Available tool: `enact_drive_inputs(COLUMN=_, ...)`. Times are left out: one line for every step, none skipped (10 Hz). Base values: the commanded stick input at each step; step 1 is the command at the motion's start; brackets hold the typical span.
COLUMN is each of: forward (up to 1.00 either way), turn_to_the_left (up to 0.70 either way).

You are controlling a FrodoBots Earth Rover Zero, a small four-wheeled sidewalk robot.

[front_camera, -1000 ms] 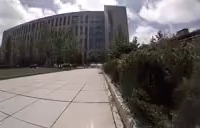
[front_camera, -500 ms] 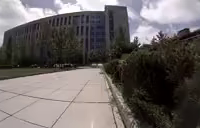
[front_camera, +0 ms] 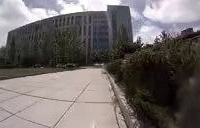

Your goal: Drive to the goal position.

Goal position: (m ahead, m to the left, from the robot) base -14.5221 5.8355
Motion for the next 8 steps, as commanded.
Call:
enact_drive_inputs(forward=0.00, turn_to_the_left=0.70)
enact_drive_inputs(forward=0.00, turn_to_the_left=0.70)
enact_drive_inputs(forward=0.00, turn_to_the_left=0.70)
enact_drive_inputs(forward=0.00, turn_to_the_left=0.70)
enact_drive_inputs(forward=0.00, turn_to_the_left=0.70)
enact_drive_inputs(forward=0.00, turn_to_the_left=0.70)
enact_drive_inputs(forward=0.00, turn_to_the_left=0.70)
enact_drive_inputs(forward=0.00, turn_to_the_left=0.70)
